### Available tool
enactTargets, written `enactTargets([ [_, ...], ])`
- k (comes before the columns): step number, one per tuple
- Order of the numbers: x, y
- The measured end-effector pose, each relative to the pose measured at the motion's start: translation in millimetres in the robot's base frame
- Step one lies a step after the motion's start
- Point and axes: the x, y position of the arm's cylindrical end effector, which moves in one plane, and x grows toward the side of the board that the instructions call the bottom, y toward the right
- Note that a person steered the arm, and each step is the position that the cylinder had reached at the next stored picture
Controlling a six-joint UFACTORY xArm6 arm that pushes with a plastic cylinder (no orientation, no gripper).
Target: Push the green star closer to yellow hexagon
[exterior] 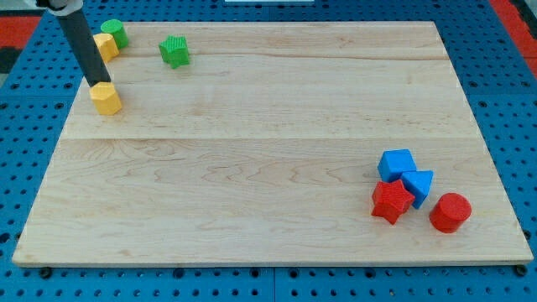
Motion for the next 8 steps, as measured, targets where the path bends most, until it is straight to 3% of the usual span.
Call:
enactTargets([
  [1,-21,23],
  [2,-17,79],
  [4,-62,204],
  [5,-138,178],
  [6,-143,125],
  [8,-100,117],
])
